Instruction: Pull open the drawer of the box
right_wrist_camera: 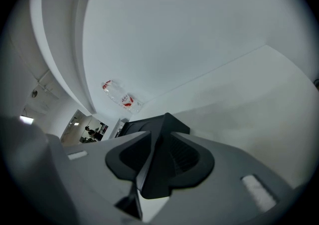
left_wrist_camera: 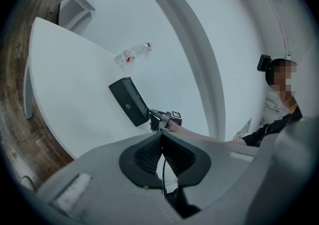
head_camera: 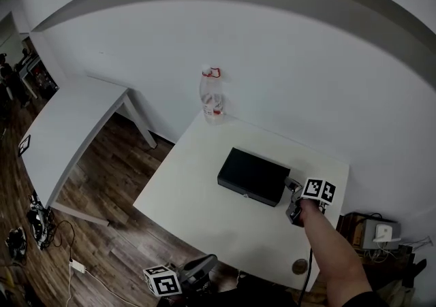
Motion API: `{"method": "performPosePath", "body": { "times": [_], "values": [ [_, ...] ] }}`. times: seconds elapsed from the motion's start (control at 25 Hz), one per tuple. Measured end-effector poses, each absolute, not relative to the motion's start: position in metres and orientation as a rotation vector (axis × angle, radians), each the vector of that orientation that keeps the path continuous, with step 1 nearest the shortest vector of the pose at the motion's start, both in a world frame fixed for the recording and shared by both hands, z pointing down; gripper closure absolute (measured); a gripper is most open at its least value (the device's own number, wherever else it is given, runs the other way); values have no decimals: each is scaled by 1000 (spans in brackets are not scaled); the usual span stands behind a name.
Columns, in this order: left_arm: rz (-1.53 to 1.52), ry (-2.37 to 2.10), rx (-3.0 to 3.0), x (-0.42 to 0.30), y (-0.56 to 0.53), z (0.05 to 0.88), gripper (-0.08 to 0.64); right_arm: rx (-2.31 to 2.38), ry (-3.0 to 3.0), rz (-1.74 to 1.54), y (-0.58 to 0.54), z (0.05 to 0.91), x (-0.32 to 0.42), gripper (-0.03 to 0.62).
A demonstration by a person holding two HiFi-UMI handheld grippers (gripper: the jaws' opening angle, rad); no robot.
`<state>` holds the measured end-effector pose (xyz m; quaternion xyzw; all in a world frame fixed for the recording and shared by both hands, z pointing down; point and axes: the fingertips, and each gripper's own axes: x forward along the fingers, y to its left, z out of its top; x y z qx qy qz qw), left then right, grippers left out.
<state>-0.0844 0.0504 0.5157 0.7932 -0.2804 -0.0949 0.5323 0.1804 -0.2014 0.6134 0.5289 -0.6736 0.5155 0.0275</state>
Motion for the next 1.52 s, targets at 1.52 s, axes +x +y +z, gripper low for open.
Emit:
{"method": "performPosePath", "body": {
  "times": [1.52],
  "values": [
    [274,-818,2094,-20,-71,594,481,1670,-2018,1627,-208,623,173,485]
  ]
}}
